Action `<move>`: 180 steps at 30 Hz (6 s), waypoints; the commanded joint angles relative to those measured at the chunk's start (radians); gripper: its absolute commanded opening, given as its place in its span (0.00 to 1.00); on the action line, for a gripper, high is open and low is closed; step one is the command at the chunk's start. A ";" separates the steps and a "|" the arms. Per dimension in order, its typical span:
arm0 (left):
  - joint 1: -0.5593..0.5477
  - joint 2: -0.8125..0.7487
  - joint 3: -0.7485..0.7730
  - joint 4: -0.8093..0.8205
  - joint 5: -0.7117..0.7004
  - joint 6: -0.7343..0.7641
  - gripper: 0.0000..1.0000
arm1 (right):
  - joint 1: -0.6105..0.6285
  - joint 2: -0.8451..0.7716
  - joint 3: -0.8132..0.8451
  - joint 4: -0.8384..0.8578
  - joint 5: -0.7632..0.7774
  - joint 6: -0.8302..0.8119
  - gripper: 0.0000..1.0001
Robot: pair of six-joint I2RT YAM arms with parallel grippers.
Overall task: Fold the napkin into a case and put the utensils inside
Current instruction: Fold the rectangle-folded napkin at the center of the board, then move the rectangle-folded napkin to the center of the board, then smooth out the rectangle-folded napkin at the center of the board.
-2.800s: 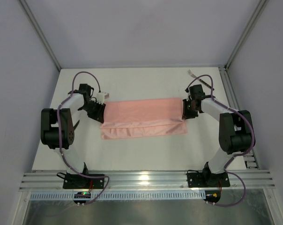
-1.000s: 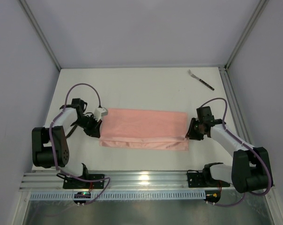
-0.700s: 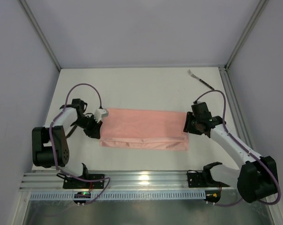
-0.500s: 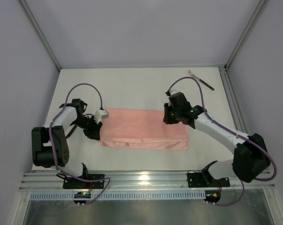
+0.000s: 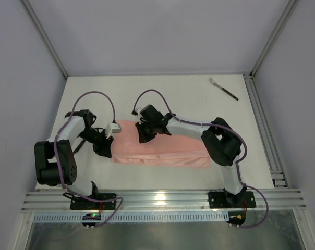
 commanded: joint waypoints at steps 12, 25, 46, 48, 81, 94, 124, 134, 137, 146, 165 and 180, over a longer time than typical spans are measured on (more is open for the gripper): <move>0.035 0.044 0.072 0.087 0.074 -0.157 0.30 | 0.141 -0.093 -0.179 0.059 -0.010 0.023 0.08; 0.015 -0.027 -0.016 0.209 -0.098 -0.269 0.33 | 0.216 -0.249 -0.343 0.036 0.180 0.204 0.07; -0.157 -0.102 -0.145 0.306 -0.272 -0.338 0.35 | 0.100 -0.548 -0.544 -0.170 0.381 0.362 0.11; -0.166 -0.101 -0.160 0.318 -0.280 -0.344 0.34 | 0.024 -0.577 -0.610 -0.137 0.382 0.385 0.11; -0.177 -0.114 -0.139 0.276 -0.214 -0.347 0.34 | -0.121 -1.068 -0.931 -0.415 0.545 0.758 0.07; -0.065 0.014 0.157 0.487 -0.279 -0.793 0.35 | -0.578 -0.681 -0.563 -0.171 0.361 0.184 0.30; -0.126 0.472 0.392 0.631 -0.460 -0.965 0.22 | -0.756 -0.128 -0.255 -0.054 0.295 0.104 0.06; -0.128 0.233 0.380 0.647 -0.509 -0.955 0.44 | -0.690 -0.269 -0.107 -0.194 0.441 0.059 0.42; -0.146 0.168 0.359 0.671 -0.507 -0.958 0.43 | -0.563 -0.301 -0.107 -0.180 0.488 0.063 0.41; -0.287 0.293 0.342 0.674 -0.450 -0.955 0.13 | -0.282 -0.090 -0.031 0.155 0.079 0.254 0.04; -0.286 0.499 0.408 0.679 -0.555 -0.945 0.13 | -0.354 0.125 0.005 0.166 0.115 0.539 0.04; -0.286 0.489 0.409 0.684 -0.547 -0.929 0.16 | -0.691 -0.171 -0.252 0.111 0.198 0.406 0.04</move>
